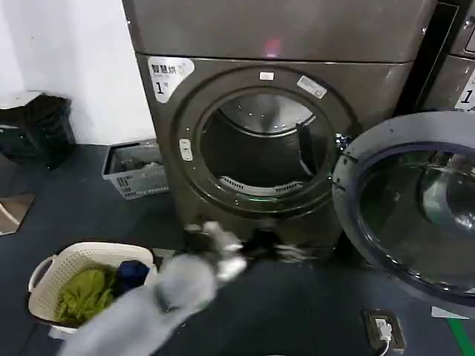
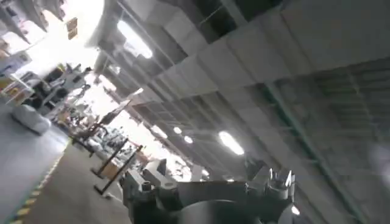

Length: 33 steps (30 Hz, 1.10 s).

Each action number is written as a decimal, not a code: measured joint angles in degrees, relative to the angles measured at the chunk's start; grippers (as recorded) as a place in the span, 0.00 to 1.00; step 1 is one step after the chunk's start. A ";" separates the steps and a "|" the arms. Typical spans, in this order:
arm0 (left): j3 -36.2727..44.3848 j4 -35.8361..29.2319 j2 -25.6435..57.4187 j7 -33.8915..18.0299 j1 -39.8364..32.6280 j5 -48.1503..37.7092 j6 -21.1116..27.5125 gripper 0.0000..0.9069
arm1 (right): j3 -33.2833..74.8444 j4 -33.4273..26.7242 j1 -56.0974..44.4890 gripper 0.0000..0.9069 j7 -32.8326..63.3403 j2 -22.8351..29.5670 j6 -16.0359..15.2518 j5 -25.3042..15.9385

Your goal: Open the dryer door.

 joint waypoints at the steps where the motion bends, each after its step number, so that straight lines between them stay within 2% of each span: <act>1: -2.18 -1.23 1.93 -2.30 1.82 -1.85 1.89 1.00 | -0.42 -0.23 0.24 1.00 -0.27 0.00 -0.10 -0.01; 6: -12.37 -3.21 10.25 -9.67 10.19 -5.79 8.47 1.00 | -2.26 0.04 1.09 1.00 -1.30 0.00 -0.51 -0.34; 10: -17.17 -4.75 16.22 -14.49 13.35 -11.56 15.40 1.00 | -3.55 -0.23 1.29 1.00 -2.11 -1.78 -0.39 0.09; 15: -19.48 -4.71 24.10 -20.06 15.13 -21.93 15.41 1.00 | -4.57 -0.97 1.29 1.00 -3.92 -3.79 0.72 2.44; 23: -24.64 -2.53 36.39 -30.38 21.52 -43.76 15.38 1.00 | -6.65 -2.28 2.44 1.00 -7.58 -6.13 4.08 3.46; 29: -30.35 0.59 39.62 -39.14 26.89 -60.32 15.33 1.00 | -8.29 -4.06 3.59 1.00 -9.74 -7.41 6.75 5.36; 33: -33.15 3.89 40.26 -43.35 28.10 -70.39 15.33 1.00 | -8.59 -4.36 4.26 1.00 -11.66 -7.97 7.20 7.39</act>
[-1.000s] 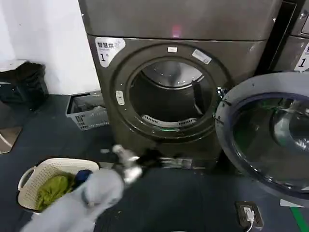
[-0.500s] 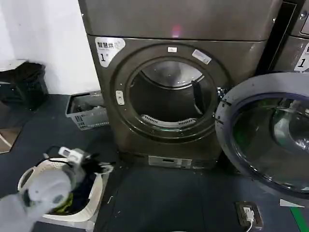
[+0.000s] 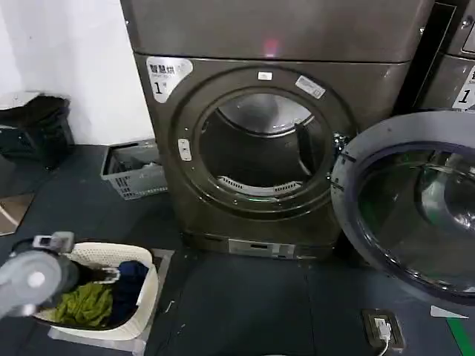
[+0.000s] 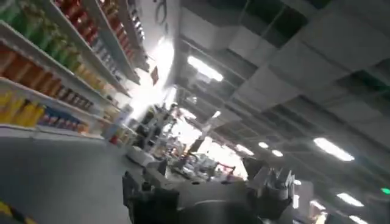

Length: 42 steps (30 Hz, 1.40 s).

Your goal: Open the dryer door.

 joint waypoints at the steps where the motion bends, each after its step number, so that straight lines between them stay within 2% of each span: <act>1: -0.46 0.89 0.02 -0.25 0.07 -1.59 -0.01 1.00 | 0.03 -0.19 0.05 1.00 -0.25 -0.17 0.05 0.50; 8: -2.62 6.40 -0.66 -2.76 -0.03 -10.81 -0.01 1.00 | 1.58 -2.23 0.14 1.00 -1.03 -1.17 1.39 1.22; 14: -2.89 9.22 -1.02 -2.83 -0.52 -12.70 0.01 1.00 | 1.50 -3.25 0.30 1.00 -0.61 -1.29 1.42 1.45; 27: -2.11 10.90 -1.16 -2.79 -0.83 -12.79 0.01 1.00 | 1.52 -3.91 0.54 1.00 -0.83 -1.49 2.82 1.23; 36: -0.46 11.56 -1.74 -4.42 -1.51 -18.55 0.00 1.00 | 1.54 -3.65 0.45 1.00 -1.19 -1.56 3.20 1.15; 42: 0.10 11.56 -2.54 -4.41 -1.74 -17.58 0.00 1.00 | 1.70 -3.30 0.34 1.00 -1.34 -1.28 3.43 1.08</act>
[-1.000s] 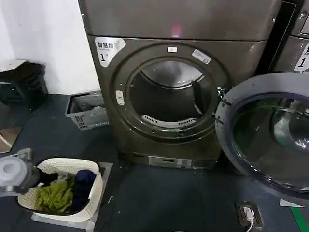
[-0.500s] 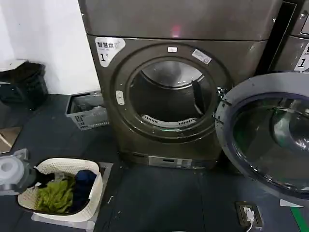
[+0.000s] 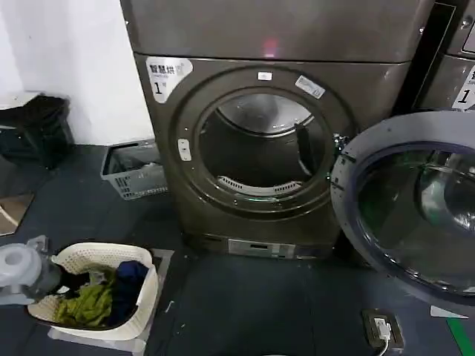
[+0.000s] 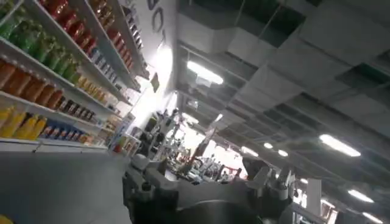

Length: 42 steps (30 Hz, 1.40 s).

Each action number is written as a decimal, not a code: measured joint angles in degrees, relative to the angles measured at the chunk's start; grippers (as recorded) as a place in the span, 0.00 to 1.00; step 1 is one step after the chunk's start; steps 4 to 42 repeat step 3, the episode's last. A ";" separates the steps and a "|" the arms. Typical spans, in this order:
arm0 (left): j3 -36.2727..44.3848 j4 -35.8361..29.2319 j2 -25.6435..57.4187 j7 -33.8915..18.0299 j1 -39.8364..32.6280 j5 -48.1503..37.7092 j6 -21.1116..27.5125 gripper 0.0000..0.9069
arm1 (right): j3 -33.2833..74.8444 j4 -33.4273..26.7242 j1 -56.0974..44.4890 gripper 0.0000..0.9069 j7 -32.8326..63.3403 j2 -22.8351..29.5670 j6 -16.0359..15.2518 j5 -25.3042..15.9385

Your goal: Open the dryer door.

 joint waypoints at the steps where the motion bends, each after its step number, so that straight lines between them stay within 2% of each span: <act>1: 0.02 0.06 -0.05 0.00 0.04 0.15 0.00 1.00 | 0.02 -0.02 -0.04 1.00 -0.06 0.02 0.12 -0.01; 42: 0.04 0.08 -0.07 0.01 0.07 0.32 0.00 1.00 | 0.03 -0.11 -0.14 1.00 -0.17 0.10 0.34 -0.09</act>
